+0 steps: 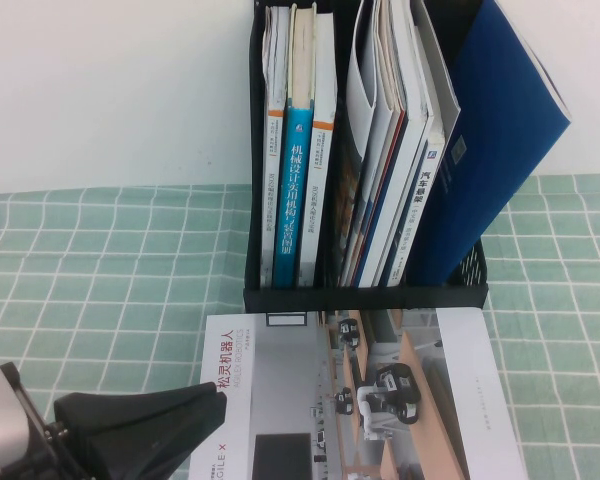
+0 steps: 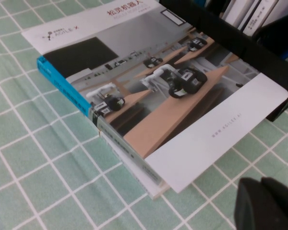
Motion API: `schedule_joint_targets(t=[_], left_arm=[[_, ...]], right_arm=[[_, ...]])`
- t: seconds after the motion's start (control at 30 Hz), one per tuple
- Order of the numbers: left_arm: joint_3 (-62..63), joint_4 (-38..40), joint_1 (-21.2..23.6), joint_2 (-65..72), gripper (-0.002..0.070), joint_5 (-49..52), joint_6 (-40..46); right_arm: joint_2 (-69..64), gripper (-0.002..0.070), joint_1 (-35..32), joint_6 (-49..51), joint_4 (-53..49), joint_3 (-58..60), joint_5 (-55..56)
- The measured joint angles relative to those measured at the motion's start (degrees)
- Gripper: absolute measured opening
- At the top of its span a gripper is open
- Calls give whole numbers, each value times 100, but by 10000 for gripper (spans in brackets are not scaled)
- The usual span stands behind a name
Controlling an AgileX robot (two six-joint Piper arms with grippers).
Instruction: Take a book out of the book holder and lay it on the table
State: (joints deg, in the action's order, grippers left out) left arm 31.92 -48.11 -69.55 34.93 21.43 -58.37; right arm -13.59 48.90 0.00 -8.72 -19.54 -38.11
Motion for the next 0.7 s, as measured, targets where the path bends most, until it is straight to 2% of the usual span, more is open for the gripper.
schedule_joint_targets(t=[0.37,0.47,0.57,0.7], left_arm=[[-48,0,0,0,-3,0,10],[-83,273,42,-52,-3,96,452],[-110,889,514,-160,-2,-116,1380],[-110,1658,1862,-231,-2,-929,2503]], right_arm=[[0,-2,0,0,3,0,12],[0,-2,0,0,3,0,12],[0,-2,0,0,3,0,12],[0,-2,0,0,3,0,29]])
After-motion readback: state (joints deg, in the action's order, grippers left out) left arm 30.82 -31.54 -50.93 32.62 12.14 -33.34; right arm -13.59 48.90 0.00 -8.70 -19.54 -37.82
